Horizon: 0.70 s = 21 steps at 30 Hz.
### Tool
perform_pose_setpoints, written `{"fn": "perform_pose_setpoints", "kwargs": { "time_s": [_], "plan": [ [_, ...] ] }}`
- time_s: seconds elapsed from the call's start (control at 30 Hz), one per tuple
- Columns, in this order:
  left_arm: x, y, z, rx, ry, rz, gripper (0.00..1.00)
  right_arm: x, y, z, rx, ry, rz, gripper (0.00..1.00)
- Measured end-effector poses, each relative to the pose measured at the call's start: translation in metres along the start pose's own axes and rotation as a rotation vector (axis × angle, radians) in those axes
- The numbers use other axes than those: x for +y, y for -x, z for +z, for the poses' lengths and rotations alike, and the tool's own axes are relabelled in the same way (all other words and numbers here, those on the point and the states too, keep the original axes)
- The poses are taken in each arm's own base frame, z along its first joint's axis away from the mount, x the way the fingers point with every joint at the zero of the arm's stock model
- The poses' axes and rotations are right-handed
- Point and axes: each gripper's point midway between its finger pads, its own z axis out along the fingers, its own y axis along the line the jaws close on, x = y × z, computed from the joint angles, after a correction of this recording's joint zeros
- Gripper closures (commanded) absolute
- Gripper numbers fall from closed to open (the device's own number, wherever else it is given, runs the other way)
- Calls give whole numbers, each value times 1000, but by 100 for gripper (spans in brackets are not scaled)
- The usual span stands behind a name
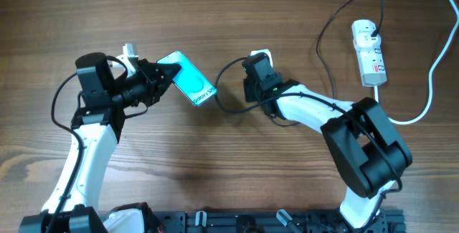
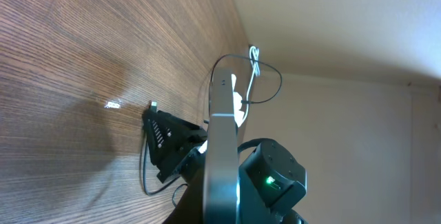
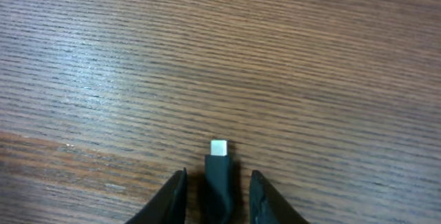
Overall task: Plug charger to phone and switch on socket
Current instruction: 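Lift the cable plug with the right gripper toward the phone's port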
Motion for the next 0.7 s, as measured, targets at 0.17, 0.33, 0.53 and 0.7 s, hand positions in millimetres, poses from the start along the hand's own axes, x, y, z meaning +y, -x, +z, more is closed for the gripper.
{"fn": "perform_pose_setpoints", "kwargs": {
  "time_s": [0.17,0.33,0.53,0.7],
  "plan": [
    [0,0,0,0,0,0,96,-2,-2,-2,43,-4,6,96],
    [-4,-7,0,38,-26,56,96,2,-15,-15,199,38,-27,96],
    [-11,-15,-1,82,-66,160,96,29,-19,-106,287,316,-85,96],
    [-41,-23,-6,128,-215,428,96,53,-16,-205,273,718,-118,95]
  ]
}}
